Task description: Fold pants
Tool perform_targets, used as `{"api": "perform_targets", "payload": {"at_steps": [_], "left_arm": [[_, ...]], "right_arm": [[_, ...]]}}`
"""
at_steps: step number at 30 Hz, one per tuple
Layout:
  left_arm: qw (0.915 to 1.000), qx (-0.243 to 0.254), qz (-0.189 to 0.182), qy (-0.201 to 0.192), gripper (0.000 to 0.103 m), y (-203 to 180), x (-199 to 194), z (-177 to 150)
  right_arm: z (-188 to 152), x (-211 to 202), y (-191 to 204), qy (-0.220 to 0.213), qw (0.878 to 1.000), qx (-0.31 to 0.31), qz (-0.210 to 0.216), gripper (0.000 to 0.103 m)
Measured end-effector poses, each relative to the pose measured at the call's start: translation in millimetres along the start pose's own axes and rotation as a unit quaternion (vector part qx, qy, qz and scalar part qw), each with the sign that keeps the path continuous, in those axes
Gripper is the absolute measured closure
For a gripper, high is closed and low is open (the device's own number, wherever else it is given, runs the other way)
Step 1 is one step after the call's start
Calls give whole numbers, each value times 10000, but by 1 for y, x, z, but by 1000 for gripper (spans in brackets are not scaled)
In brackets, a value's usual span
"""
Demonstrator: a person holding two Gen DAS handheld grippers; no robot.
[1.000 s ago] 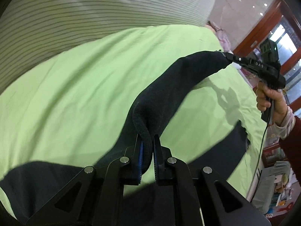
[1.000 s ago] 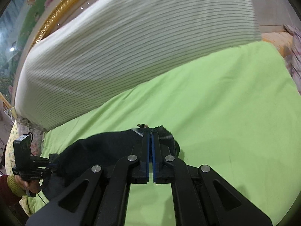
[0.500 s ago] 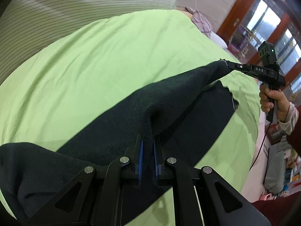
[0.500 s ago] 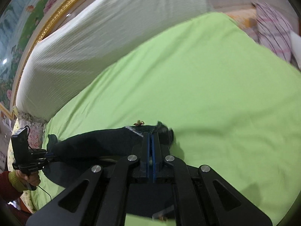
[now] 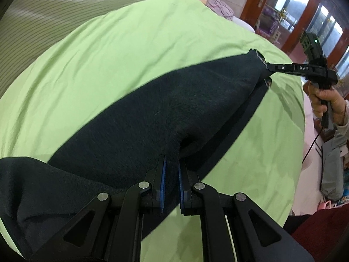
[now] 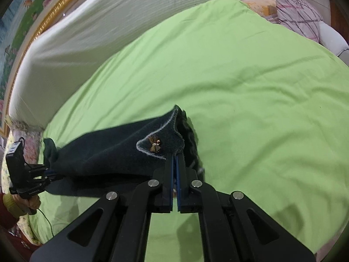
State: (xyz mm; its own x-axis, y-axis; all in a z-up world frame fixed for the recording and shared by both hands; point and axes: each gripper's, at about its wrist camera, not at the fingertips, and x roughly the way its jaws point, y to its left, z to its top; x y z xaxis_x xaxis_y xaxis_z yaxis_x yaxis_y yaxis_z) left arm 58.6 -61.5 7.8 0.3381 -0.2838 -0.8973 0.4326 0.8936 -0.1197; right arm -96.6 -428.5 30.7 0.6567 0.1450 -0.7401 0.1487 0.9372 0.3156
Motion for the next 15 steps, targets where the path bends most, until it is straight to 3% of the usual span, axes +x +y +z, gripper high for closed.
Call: {"api": "perform_targets", "payload": {"at_steps": [5,7,9,10,11,13,15], "left_arm": [[9996,-91,-111,240,90,-1,7,-13],[9987,-203,-79,465,80,2,14,-18],[9978,-407,-96,510,78,8,11,-23],[9976,-490,-85,476,70,11,7,-24],[9971,-614,-76,443,64,13,3,-25],[9948,-967,-116,302,51,22,-11,-27],[9915,-1287,-44,195,47,32,-22,-29]], "right_arm": [[-8,8,-7,221,9994,77,-267,100],[-8,14,-8,344,9983,141,-452,99],[-5,13,-6,305,9976,198,-590,95],[-4,10,-3,264,9971,207,-690,83],[-3,7,-1,226,9965,217,-772,64],[-2,-2,7,37,9960,229,-861,46],[0,-12,17,-207,9962,175,-823,46]]}}
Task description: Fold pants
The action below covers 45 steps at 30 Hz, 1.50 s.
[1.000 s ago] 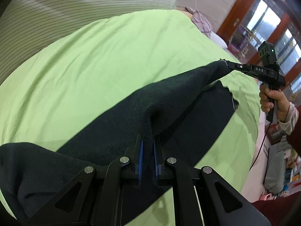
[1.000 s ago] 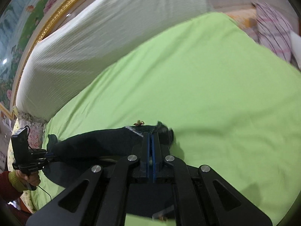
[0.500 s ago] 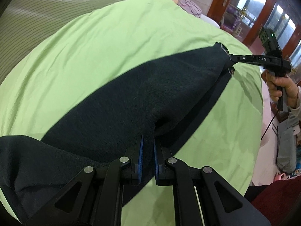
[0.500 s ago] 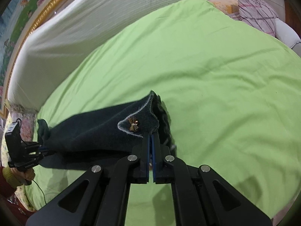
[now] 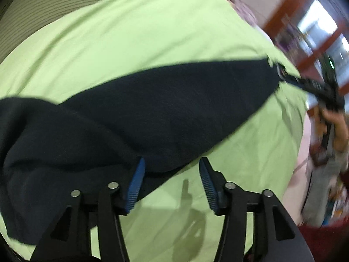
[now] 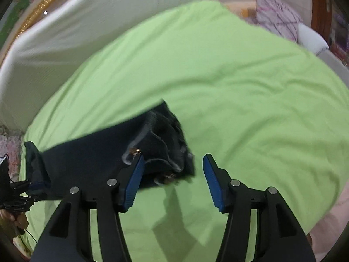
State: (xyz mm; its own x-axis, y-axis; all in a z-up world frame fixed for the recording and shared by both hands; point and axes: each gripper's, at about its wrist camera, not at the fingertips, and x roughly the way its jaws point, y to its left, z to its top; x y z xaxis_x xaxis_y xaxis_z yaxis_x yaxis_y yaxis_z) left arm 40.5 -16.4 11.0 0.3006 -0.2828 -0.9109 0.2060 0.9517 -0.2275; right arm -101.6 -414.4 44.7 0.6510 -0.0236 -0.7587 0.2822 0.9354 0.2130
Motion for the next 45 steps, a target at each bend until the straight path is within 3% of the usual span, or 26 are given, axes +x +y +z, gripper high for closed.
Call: {"api": "perform_targets", "payload": {"at_steps": [2,4,8,12,13,18,20,27,32,37,40,42,43,44,45], "left_arm": [[9988,-493,18,-53,43,16,-12,2],[9958,-906,-22,-148,42,31,-22,2],[9836,-1793,51,-172,41,70,-37,9],[9686,-2473,262,-73,40,103,-45,19],[9611,-2745,293,-60,40,114,-48,22],[9388,-3389,619,65,39,149,-54,43],[9259,-3688,798,162,39,159,-53,53],[8930,-4332,1115,494,39,193,-34,81],[8885,-4333,1368,636,39,204,-26,83],[8755,-4669,1093,592,39,210,-24,76],[8804,-4624,935,473,36,206,-33,78],[8847,-4510,1088,458,36,203,-33,82],[8882,-4402,1212,518,37,203,-30,86],[8908,-4318,1285,597,40,203,-26,85],[8922,-4270,1319,651,59,202,-21,89]], "right_arm": [[3,-7,10,-122,9999,-38,-93,46],[3,-13,20,-249,9996,-2,111,46],[6,-12,61,-238,9983,-367,385,46],[-4,6,110,102,9908,-676,1166,46],[-8,12,124,223,9880,-793,1308,46],[-27,44,204,769,9631,-1534,2073,46],[-34,52,234,924,9510,-1872,2283,46],[-55,76,309,1283,9162,-2794,2570,46],[-66,102,336,1602,9006,-3125,2560,46],[-76,118,344,1845,8959,-3215,2450,49],[-82,121,351,1901,8925,-3251,2481,58],[-87,124,356,1886,8912,-3313,2456,64],[-87,124,355,1901,8902,-3345,2439,74],[-88,126,357,1907,8897,-3382,2403,83],[-87,126,357,1895,8898,-3411,2368,88]]}}
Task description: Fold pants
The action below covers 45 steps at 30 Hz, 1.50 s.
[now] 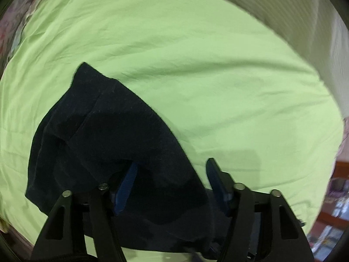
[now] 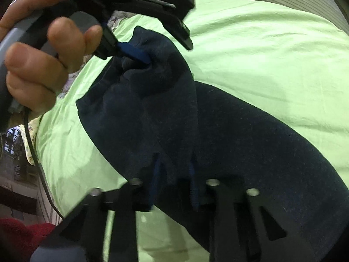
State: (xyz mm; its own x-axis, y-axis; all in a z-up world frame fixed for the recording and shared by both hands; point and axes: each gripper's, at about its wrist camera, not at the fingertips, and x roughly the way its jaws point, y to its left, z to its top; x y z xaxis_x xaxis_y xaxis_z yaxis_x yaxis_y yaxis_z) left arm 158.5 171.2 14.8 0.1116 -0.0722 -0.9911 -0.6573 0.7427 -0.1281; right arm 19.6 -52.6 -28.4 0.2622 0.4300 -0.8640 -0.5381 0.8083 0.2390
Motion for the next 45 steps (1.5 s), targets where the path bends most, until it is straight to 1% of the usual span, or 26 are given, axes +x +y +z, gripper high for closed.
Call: {"api": "perform_targets", "payload": {"at_steps": [1,2,3,4,6,9,10,11,12,13,14,15,17,22,25,26,27,29,32,36,37,39,40,43,44,45], "left_arm": [[9999,101,5,27,86,1,4,-2],[9999,159,-62,18,91,2,4,-5],[9997,206,-130,-70,92,4,2,-8],[9992,245,-198,-238,96,9,-4,-13],[9978,252,-420,-444,98,19,-20,-27],[9946,226,-765,-663,99,37,-47,-48],[9919,236,-985,-771,99,47,-57,-57],[9897,243,-1129,-852,99,55,-61,-57],[9876,298,-1214,-949,99,66,-69,-67],[9860,339,-1289,-1005,99,62,-74,-76],[9846,340,-1372,-1033,99,70,-77,-83],[9830,332,-1465,-1053,99,89,-80,-91],[9794,241,-1658,-1125,99,109,-85,-112],[9721,-73,-2006,-1218,99,146,-76,-151],[9677,-303,-2208,-1181,99,164,-55,-172],[9666,-397,-2263,-1133,99,169,-47,-173],[9663,-455,-2283,-1098,99,172,-40,-168],[9649,-552,-2354,-1023,99,185,-31,-178],[9627,-594,-2432,-1028,99,192,-22,-186],[9597,-682,-2537,-1002,99,208,-15,-199],[9593,-700,-2548,-996,99,206,-13,-199],[9598,-731,-2530,-970,99,205,-7,-201],[9603,-733,-2517,-953,99,205,-5,-197],[9618,-816,-2478,-827,98,217,5,-202],[9626,-869,-2447,-767,98,220,10,-204],[9628,-898,-2443,-722,97,219,12,-204]], "right_arm": [[0,0,1,-10,10000,-33,-66,96],[1,-2,2,-38,9999,-59,-78,96],[1,-6,3,-99,9999,-97,-58,96],[2,-10,5,-160,9998,-144,-57,97],[3,-18,7,-252,9994,-234,-60,97],[3,-30,12,-373,9985,-392,-43,97],[4,-33,14,-406,9982,-444,-36,97],[4,-38,17,-449,9976,-529,-34,97],[3,-41,18,-470,9971,-601,-40,97],[3,-44,21,-470,9965,-696,-28,97],[3,-45,23,-465,9961,-752,-11,97],[1,-46,26,-450,9954,-848,-8,97],[-1,-48,30,-390,9940,-1017,-43,97],[-8,-42,44,-134,9893,-1450,-123,97],[-8,-36,49,11,9873,-1579,-184,97],[-7,-32,50,78,9867,-1609,-216,97],[-8,-31,49,133,9862,-1636,-228,97],[-7,-25,51,239,9840,-1739,-289,97],[-8,-19,55,403,9791,-1960,-377,97],[-10,-14,58,558,9765,-2048,-382,97],[-9,-12,58,594,9758,-2071,-375,97],[-7,-9,59,681,9744,-2105,-386,97],[-6,-7,58,710,9741,-2111,-385,97],[-4,-3,55,829,9740,-2065,-427,97],[-2,0,53,897,9741,-2029,-428,93],[-3,-3,50,927,9747,-1983,-447,93]]}}
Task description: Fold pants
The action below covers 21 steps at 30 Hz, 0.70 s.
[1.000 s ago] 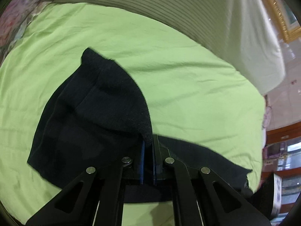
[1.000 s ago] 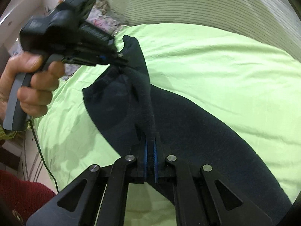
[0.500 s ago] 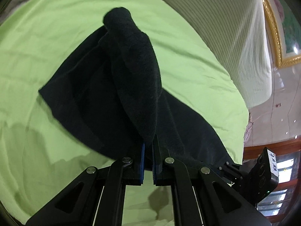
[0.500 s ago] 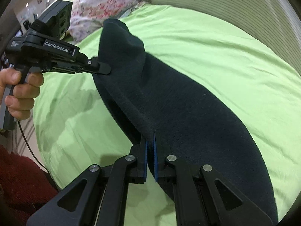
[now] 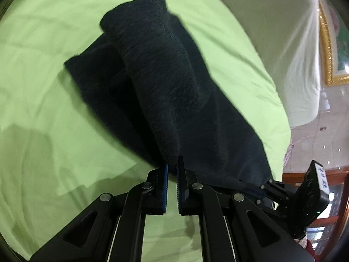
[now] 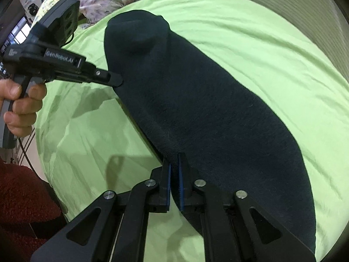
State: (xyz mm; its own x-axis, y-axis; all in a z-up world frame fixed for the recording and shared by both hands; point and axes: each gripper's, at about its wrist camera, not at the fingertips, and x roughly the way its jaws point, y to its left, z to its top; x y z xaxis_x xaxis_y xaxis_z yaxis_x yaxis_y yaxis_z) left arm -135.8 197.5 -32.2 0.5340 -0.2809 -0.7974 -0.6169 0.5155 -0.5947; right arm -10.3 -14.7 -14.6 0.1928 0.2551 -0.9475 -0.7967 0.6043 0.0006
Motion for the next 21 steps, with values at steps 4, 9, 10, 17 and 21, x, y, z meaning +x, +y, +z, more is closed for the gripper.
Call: {"api": "perform_targets", "payload": {"at_steps": [4,9,10,17,21], "left_arm": [[9998,-34,215,11,86,12,-8,-2],[9989,-350,310,-18,47,26,-27,4],[9984,-449,351,-49,39,28,-32,7],[9922,-895,868,18,30,46,-43,25],[9887,-1000,1113,52,30,53,-42,36]], "right_arm": [[3,4,-3,24,9999,127,40,85],[7,-15,-20,-325,9961,702,420,64],[8,-20,-27,-428,9940,878,494,64],[3,-51,-102,-1162,9632,2414,229,64],[10,-46,-141,-1187,9500,2887,-37,64]]}}
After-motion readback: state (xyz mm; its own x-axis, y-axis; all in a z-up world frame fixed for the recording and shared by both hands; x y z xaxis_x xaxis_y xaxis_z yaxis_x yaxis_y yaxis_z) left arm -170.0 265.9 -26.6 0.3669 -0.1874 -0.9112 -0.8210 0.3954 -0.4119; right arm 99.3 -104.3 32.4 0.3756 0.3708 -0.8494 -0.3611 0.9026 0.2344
